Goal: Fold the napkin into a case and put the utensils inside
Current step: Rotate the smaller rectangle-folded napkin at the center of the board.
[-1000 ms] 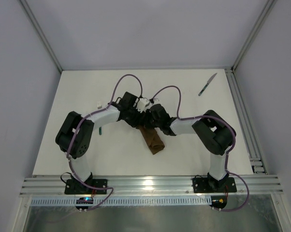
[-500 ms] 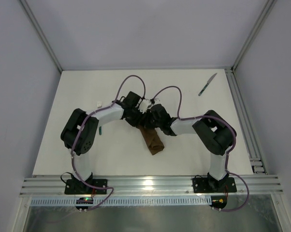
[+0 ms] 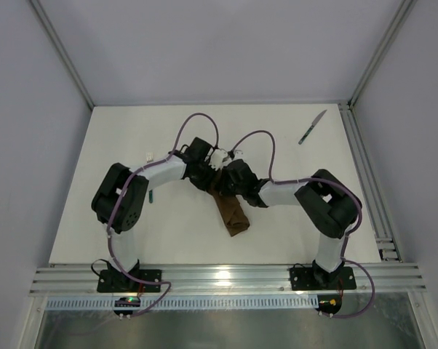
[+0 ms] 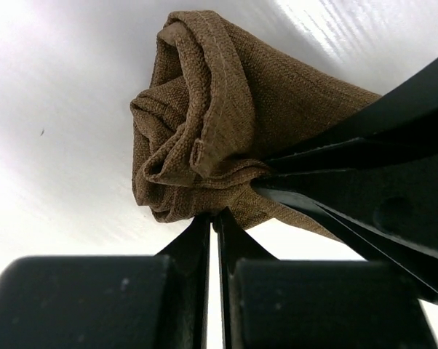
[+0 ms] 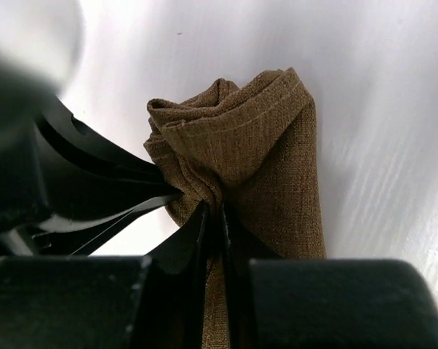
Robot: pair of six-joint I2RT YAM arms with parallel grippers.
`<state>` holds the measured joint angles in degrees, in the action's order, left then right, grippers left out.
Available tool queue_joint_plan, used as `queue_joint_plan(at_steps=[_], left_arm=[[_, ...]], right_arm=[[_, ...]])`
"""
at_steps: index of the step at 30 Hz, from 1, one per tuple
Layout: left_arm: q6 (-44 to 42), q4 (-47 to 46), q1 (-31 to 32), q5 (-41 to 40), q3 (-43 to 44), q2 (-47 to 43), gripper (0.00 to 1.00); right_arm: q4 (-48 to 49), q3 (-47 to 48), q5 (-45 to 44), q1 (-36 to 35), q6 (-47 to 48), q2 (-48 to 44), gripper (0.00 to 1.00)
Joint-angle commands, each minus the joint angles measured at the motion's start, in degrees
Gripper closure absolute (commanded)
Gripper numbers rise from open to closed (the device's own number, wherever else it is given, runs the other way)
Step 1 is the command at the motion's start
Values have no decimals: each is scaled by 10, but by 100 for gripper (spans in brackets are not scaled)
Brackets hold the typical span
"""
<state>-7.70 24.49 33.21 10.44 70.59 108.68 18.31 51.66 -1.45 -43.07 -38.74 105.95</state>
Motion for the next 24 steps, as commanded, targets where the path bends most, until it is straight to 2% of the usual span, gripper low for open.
queue_joint_plan(at_steps=[1,11,14,18,19,20,21,22,24], left_arm=[[17,-1,-11,16,16,-4,100],[50,13,-32,70,25,6,100],[58,11,-37,80,27,8,100],[67,11,-46,92,32,9,100],[62,12,-46,116,32,7,100],[60,12,-46,124,33,4,99],[60,13,-46,135,32,1,89],[64,17,-46,146,32,-1,86],[64,29,-48,155,35,-12,73]], right_arm=[[-34,2,-38,-39,67,-43,87],[-58,-17,-72,-49,85,-63,83],[-54,-22,-62,-52,80,-55,89],[-55,-36,-68,-62,76,-58,90],[-51,-38,-66,-62,69,-58,90],[-48,-42,-65,-62,65,-51,91],[-47,-41,-64,-62,60,-47,92],[-51,-40,-67,-61,46,-44,93],[-56,-38,-78,-59,22,-41,96]])
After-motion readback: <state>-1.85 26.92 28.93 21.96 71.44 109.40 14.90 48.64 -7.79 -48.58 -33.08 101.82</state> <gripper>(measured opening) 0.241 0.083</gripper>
